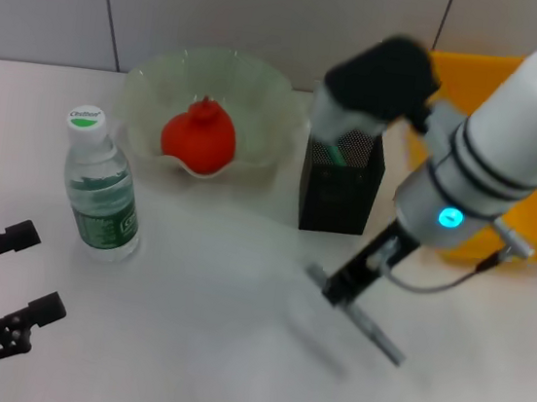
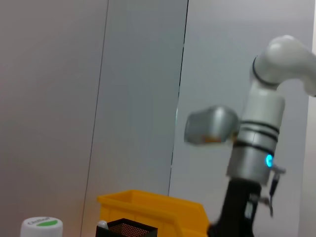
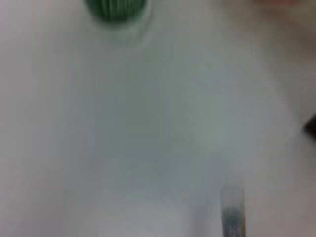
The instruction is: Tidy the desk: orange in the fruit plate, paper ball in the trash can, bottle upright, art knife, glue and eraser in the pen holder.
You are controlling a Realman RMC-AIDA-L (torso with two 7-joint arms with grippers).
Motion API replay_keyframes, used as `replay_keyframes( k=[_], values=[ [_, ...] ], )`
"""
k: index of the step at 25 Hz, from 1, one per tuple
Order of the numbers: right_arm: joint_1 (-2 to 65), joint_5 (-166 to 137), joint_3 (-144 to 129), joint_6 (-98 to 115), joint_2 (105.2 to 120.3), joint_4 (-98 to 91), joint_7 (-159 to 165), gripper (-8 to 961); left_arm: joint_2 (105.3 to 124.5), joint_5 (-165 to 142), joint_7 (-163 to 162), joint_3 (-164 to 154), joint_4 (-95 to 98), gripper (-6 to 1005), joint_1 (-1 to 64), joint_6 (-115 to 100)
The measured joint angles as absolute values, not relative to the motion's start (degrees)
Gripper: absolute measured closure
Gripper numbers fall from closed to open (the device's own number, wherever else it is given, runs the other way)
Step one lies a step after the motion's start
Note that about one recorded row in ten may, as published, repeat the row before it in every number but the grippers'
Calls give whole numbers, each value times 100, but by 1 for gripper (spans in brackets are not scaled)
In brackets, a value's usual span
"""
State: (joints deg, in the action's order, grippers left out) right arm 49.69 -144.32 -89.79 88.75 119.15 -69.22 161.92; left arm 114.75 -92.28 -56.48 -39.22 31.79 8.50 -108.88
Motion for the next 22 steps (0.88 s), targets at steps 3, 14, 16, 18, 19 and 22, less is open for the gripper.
replay_keyframes(
  k=[3, 14, 16, 18, 19, 22],
  values=[
    [4821, -14553, -8579, 8791, 11913, -7396, 16030, 823, 11484, -9228, -5647, -3923, 3152, 149, 849, -10885],
    [4180, -14544, -8115, 6776, 11936, -8250, 15098, 824, 11504, -9228, -5650, -3899, 3047, 149, 870, -10880],
    [4155, -14514, -8147, 6447, 11940, -8068, 14905, 824, 11512, -9228, -5651, -3895, 3013, 149, 868, -10876],
    [4137, -14376, -8178, 6108, 11944, -7820, 14723, 824, 11510, -9225, -5644, -3887, 2951, 149, 867, -10851],
    [4122, -14286, -8192, 5971, 11944, -7708, 14625, 824, 11504, -9223, -5642, -3884, 2922, 149, 869, -10837],
    [4080, -13969, -8217, 5635, 11945, -7429, 14295, 824, 11499, -9205, -5641, -3883, 2901, 149, 872, -10826]
  ],
)
